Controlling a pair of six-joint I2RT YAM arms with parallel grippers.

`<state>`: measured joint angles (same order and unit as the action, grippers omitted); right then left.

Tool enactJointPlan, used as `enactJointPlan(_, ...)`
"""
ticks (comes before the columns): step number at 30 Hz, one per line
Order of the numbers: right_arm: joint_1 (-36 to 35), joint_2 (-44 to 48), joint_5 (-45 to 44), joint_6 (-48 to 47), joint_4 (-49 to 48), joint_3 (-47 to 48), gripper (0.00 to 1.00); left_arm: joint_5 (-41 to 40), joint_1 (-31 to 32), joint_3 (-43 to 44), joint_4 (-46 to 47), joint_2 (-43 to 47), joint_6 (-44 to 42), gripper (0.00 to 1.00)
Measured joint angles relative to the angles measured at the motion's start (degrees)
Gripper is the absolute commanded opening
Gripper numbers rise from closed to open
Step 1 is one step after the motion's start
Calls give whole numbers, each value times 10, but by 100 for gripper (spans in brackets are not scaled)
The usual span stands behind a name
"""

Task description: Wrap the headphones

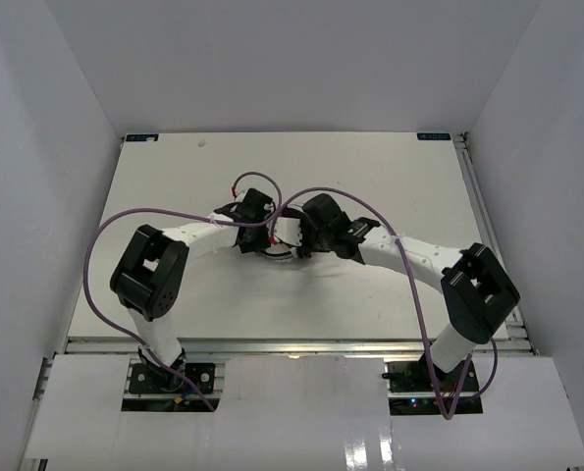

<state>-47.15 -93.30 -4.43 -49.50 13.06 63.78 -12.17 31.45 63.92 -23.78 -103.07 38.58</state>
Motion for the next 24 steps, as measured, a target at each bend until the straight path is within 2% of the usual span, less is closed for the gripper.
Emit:
enactJointPlan(3,-7,10,-27,-26,-26,-15,37,21,0,0,-1,1,-4,71)
enactJointPlan(8,-13,27,-51,-46,-47,-25,68,44,-3,0,-5,16,-5,90)
enactJointPlan(10,-13,39,-50,-47,-44,-26,87,52,-6,0,-8,29,-6,94)
enactJointPlan(12,-12,59,-46,-45,-43,-33,95,60,-10,0,-10,47,-7,98)
enactJointPlan(14,-9,90,-39,-45,-41,-46,98,70,-17,-1,-12,72,-11,98)
enactJointPlan(19,26,168,23,-18,-24,-71,90,98,-50,-7,-8,153,-33,98)
enactJointPlan(24,126,242,129,56,-19,-103,90,146,-95,-40,12,241,-75,98)
